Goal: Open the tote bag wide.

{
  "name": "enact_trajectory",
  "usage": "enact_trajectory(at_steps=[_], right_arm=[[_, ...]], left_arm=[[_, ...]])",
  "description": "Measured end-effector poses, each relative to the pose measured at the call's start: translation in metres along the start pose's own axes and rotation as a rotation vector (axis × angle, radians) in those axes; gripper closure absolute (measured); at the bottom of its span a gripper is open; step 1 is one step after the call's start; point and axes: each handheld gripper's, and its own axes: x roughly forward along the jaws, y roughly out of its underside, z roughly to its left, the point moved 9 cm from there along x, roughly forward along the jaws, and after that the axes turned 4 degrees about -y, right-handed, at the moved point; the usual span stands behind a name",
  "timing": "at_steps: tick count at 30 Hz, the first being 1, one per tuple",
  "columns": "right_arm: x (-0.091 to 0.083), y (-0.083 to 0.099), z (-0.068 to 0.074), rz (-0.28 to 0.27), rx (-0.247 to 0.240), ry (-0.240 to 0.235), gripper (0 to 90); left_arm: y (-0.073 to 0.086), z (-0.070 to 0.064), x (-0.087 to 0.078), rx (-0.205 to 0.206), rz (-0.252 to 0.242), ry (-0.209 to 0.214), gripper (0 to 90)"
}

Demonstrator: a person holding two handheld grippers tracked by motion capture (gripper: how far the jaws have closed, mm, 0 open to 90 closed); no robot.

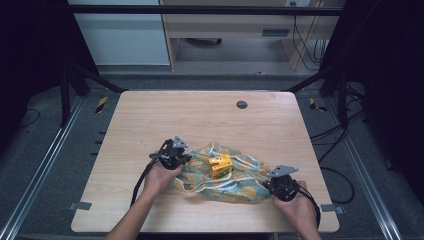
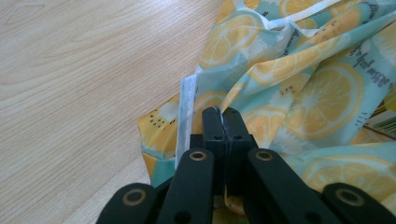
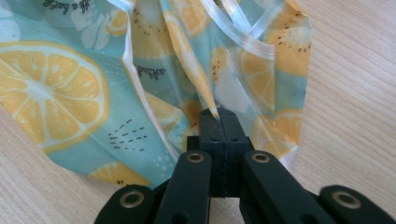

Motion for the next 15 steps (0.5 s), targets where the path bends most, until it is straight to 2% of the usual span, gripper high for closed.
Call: enact_trajectory(at_steps=[15], right_arm=[[0.0024,0.0007,-0.0053,-0.007,0.014,0.003,90.0]], left_arm=[[0.002,-0.0012,0.0032,0.004,-0.005,-0.013,90.0]])
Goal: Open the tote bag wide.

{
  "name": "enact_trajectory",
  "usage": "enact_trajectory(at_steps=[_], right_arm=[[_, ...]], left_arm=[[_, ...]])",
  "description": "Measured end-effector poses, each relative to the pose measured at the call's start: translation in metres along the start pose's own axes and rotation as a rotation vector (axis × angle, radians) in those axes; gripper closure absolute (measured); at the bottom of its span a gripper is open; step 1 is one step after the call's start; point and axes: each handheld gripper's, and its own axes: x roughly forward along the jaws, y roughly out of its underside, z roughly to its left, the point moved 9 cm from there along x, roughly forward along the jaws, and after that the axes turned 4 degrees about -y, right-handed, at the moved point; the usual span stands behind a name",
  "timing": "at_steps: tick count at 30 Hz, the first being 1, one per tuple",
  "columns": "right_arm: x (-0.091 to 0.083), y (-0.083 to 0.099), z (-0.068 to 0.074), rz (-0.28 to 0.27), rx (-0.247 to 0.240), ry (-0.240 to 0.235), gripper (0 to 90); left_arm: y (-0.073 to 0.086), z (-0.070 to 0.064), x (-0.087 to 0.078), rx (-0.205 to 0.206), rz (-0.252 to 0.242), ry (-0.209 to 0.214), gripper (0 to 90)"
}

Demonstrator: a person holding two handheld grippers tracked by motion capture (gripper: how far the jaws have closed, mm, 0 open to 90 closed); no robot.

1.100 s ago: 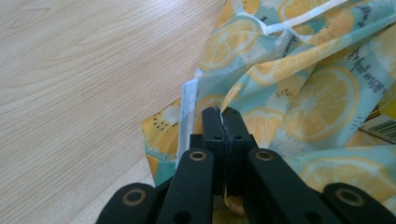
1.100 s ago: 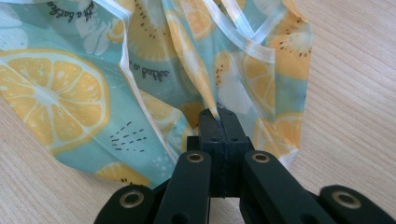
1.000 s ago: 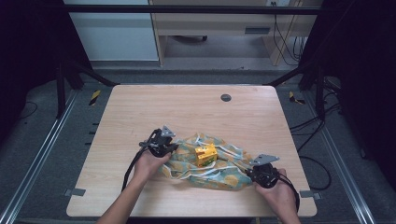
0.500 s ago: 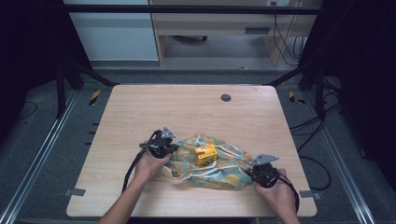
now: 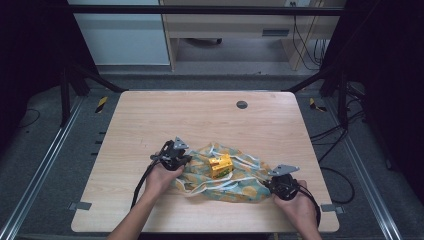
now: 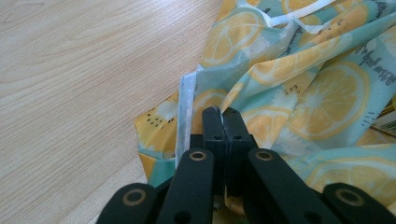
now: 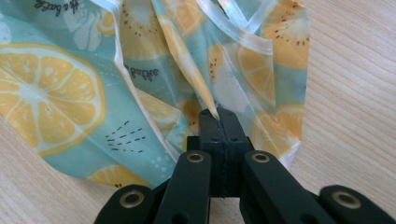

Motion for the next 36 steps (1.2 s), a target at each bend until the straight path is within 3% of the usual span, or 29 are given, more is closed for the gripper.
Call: enact_trajectory(at_steps=[10,12,15,17,20,23,27,32,36], right_arm=[[0.0,0.0,-0.001,-0.025,0.013,-0.007,90.0],[-0.001,0.0,-0.002,-0.046,0.01,-0.013,85.2],[-0.01,-0.006,-0.006,-0.111,0.02,0.007,66.7],[-0.018,-0.013,-0.009,-0.166,0.031,0.015,56.3],[-0.029,-0.026,-0.008,-0.221,0.025,0.024,51.2],[-0.037,-0.042,-0.001,-0.253,-0.006,0.012,49.7],[-0.038,-0.068,0.01,-0.276,-0.069,-0.02,48.1],[-0.027,-0.091,0.019,-0.258,-0.122,-0.059,49.1],[-0.015,-0.097,0.017,-0.236,-0.115,-0.078,49.7]], left_arm=[[0.0,-0.001,-0.002,-0.002,-0.006,0.0,89.6],[-0.002,0.0,-0.007,0.008,-0.02,-0.022,80.7],[-0.012,0.002,-0.022,-0.005,-0.089,-0.054,62.5],[-0.017,0.002,-0.033,-0.008,-0.12,-0.054,56.3],[-0.023,0.002,-0.052,-0.009,-0.166,-0.057,50.9],[-0.028,-0.002,-0.07,-0.01,-0.205,-0.043,49.6],[-0.024,-0.01,-0.092,0.017,-0.226,-0.038,47.9],[-0.014,-0.019,-0.116,0.018,-0.244,-0.038,40.2],[0.004,-0.03,-0.123,0.029,-0.235,-0.052,33.8]])
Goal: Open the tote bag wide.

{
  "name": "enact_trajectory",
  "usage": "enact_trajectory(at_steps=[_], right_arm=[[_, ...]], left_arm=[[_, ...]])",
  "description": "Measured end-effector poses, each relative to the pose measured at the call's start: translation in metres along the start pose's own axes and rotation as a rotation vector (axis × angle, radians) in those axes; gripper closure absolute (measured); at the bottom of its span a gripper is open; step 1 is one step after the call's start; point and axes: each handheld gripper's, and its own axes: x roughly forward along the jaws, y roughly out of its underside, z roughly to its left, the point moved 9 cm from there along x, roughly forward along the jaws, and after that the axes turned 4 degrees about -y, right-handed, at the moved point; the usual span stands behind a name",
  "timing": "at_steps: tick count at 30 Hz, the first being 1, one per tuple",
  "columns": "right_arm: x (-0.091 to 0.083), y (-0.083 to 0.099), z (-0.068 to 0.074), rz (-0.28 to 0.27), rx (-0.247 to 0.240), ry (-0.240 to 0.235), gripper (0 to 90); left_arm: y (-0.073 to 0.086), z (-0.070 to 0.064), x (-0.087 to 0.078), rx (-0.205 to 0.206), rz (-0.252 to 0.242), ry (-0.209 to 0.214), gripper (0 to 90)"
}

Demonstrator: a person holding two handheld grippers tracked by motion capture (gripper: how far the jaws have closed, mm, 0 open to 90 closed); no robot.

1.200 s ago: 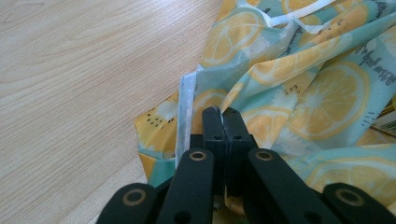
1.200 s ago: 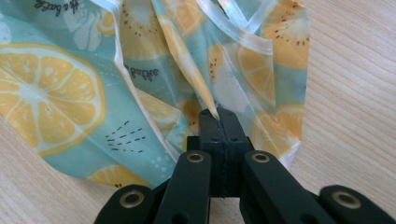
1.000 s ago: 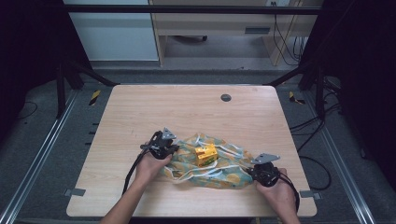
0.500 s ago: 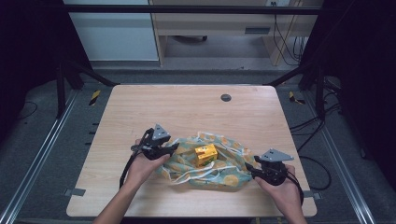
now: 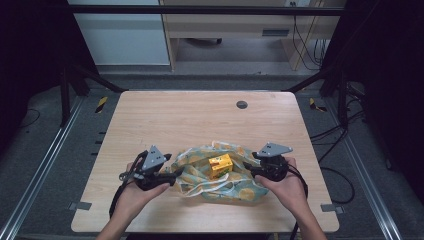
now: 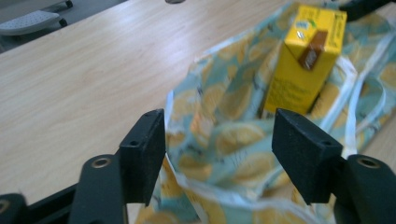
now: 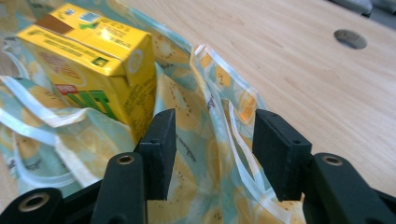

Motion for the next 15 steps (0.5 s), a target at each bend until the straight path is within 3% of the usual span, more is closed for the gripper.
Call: enact_trajectory(at_steps=[4,7,13,15], right_arm=[[0.01,0.003,-0.002,0.028,-0.005,-0.023,56.4],[0.013,0.006,-0.003,0.048,-0.004,-0.032,63.7],[0.002,0.01,-0.004,0.05,0.013,-0.044,56.3],[-0.001,0.012,-0.003,0.053,0.007,-0.047,60.9]], left_arm=[[0.025,-0.004,0.006,-0.01,0.046,-0.031,28.1],[0.04,-0.007,0.011,-0.024,0.081,-0.018,25.1],[0.044,-0.012,0.003,-0.006,0.079,-0.017,24.6],[0.045,-0.012,0.009,-0.003,0.089,-0.02,24.6]])
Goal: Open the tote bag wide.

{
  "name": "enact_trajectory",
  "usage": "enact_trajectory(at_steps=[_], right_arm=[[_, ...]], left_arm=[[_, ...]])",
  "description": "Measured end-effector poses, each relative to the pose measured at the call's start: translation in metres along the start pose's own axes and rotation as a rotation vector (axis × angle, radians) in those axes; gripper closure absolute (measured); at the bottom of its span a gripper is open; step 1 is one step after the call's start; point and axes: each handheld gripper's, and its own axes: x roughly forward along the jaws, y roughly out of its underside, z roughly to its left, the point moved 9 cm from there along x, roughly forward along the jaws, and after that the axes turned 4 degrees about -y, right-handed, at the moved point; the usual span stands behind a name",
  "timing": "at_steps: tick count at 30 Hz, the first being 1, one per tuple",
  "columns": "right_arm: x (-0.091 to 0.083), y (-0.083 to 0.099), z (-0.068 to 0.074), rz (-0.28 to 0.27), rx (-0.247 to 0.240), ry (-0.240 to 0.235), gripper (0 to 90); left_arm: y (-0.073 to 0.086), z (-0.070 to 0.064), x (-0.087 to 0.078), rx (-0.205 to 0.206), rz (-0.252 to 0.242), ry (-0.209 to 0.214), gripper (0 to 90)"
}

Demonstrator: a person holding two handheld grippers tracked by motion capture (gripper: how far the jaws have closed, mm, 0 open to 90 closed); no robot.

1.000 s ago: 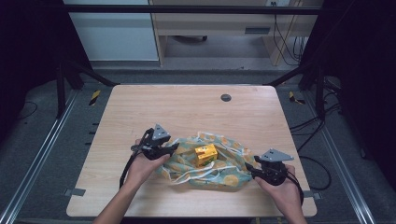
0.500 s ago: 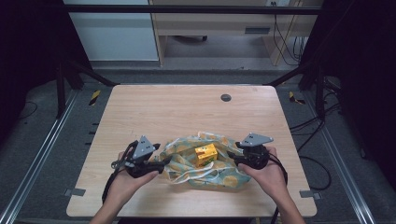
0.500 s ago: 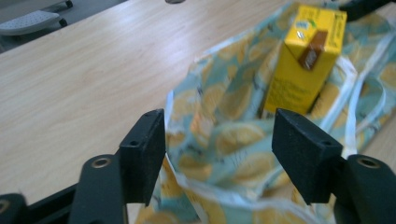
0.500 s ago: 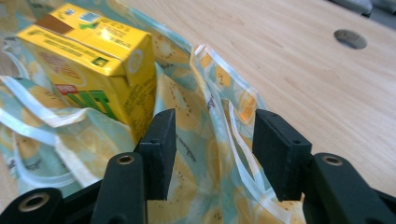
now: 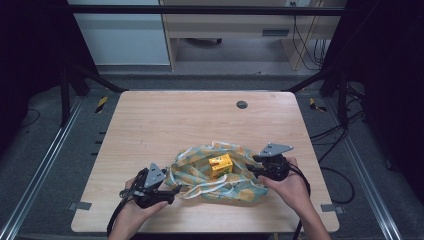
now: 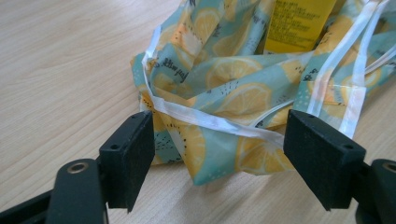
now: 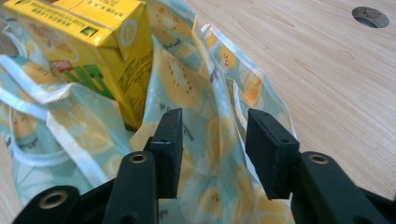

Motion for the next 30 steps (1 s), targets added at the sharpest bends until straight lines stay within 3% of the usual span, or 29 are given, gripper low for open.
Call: enact_trajectory(at_steps=[3,5,10,13,20,24,30], right_arm=[[0.001,0.002,-0.003,0.009,-0.007,0.005,77.8],[0.002,0.0,-0.006,-0.012,-0.001,-0.006,88.6],[0.011,-0.003,-0.024,-0.035,0.058,0.0,90.0],[0.016,-0.005,-0.037,-0.046,0.096,0.016,90.0],[0.034,0.016,-0.057,0.036,0.138,0.038,90.0],[0.038,0.024,-0.062,0.046,0.15,0.038,90.0],[0.04,0.03,-0.065,0.064,0.154,0.053,90.0]], left_arm=[[0.0,0.005,0.016,-0.04,0.017,0.009,30.1],[-0.002,0.009,0.027,-0.038,0.025,0.006,43.2],[-0.015,0.024,0.048,-0.066,0.016,-0.008,77.0],[-0.022,0.032,0.054,-0.079,0.017,-0.016,86.0],[-0.005,0.037,0.062,-0.068,0.139,0.014,88.7],[0.004,0.034,0.062,-0.046,0.171,0.022,88.7],[0.009,0.035,0.064,-0.038,0.177,0.023,88.6]])
